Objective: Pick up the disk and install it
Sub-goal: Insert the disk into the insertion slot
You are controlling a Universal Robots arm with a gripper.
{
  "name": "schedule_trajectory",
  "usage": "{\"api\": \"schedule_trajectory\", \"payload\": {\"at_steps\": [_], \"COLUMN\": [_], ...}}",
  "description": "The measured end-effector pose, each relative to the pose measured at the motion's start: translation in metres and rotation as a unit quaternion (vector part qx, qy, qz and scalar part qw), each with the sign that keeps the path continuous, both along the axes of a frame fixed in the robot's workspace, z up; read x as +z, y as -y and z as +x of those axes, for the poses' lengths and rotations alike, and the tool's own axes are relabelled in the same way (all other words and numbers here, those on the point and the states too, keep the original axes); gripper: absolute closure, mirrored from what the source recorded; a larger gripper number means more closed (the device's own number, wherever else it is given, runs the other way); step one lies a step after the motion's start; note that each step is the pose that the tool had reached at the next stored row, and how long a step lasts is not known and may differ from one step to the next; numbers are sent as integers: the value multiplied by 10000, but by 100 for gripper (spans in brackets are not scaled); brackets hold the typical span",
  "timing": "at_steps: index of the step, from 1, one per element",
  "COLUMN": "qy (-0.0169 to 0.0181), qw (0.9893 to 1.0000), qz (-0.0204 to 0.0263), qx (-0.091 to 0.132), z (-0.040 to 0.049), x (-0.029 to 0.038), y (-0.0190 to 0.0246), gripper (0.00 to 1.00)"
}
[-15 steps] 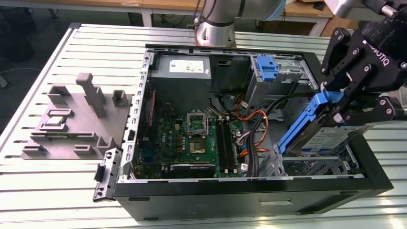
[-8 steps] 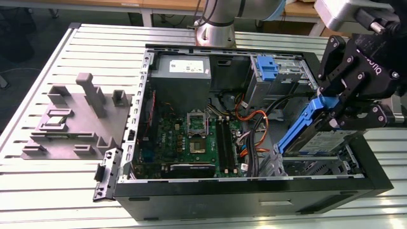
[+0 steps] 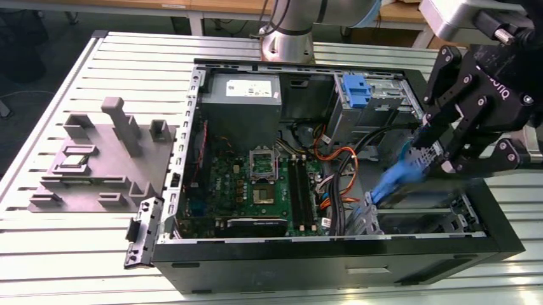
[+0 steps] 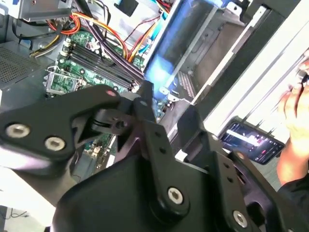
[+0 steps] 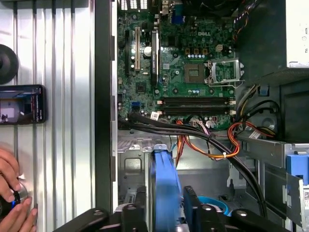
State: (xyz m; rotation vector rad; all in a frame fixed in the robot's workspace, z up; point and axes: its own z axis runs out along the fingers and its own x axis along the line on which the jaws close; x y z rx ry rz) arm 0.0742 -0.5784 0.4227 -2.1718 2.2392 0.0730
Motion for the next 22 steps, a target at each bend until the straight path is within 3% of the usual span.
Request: {"api": "schedule_trajectory", "payload": {"at_steps": [1,2,8,10,11,13,17,22], "qy": [0,0,4,4,4,4,4,4], "qw": [10000,10000,10000,10000,10000,10000,10000,10000], "qz": [1,-1,0,0,0,0,0,0], "qx": [0,0,0,0,0,0,0,0], "z": [0,0,0,0,0,0,1,2], "x": [-2,-1,-97,-134,-151,-189,-261,-352], "y": [0,0,0,0,0,0,0,0], "gripper": [56,50,51,64,64,75,87,90]}}
